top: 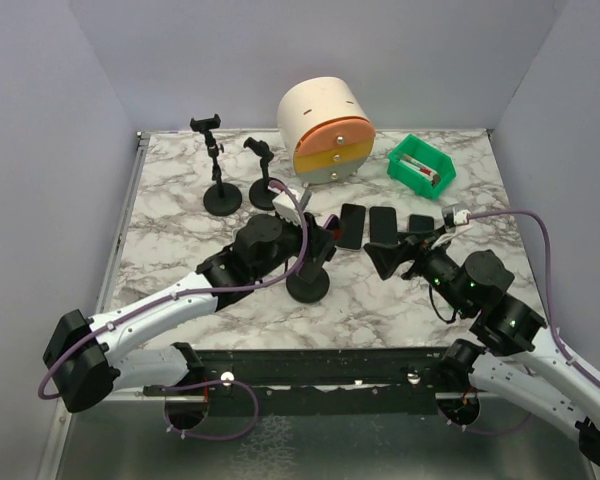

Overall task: Remove the phone from the phone stand
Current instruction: Place the phone stand at the center of the board, then adjust the phone at the phone stand.

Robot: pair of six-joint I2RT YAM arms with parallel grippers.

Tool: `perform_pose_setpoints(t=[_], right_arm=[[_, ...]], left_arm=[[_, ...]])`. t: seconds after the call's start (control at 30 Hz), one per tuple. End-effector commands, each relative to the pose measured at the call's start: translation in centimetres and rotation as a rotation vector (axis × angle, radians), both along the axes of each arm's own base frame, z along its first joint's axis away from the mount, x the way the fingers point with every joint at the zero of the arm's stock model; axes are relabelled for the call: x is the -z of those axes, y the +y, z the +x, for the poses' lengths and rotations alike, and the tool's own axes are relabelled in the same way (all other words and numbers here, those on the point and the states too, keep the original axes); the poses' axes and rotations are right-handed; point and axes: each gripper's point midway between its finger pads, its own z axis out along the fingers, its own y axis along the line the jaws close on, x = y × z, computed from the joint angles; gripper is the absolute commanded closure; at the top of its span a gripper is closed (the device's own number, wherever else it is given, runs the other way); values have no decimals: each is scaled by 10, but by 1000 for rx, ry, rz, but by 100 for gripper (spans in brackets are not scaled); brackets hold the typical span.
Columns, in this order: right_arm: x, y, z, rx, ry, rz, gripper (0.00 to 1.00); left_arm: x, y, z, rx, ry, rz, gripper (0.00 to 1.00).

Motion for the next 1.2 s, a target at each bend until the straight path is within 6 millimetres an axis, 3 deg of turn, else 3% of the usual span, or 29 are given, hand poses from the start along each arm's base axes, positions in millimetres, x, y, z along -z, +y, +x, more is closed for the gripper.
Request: perform_pose_setpoints(t=[0.0,0.13,0.5,0.73,0.97,1.17], right_arm=[[5,9,-6,-45,41,24,2],[4,9,-6,-47,44,29,2],[7,14,-6,-52,80,57,1],[16,38,-7,-112,194,126,0],[8,73,-7,-203,294,295,0],[-3,77,3,-174,301,391,0]], left_arm=[[-42,4,-1,-17,-94,-124,95],[-40,7,-6,-2,-103,-112,62],[-59,23,-6,-47,-139,-109,33],[-90,64,-3,-191,-242,-119,1],[-94,116,-10,-333,-344,-141,1],[-88,127,-33,-263,-385,-150,1]])
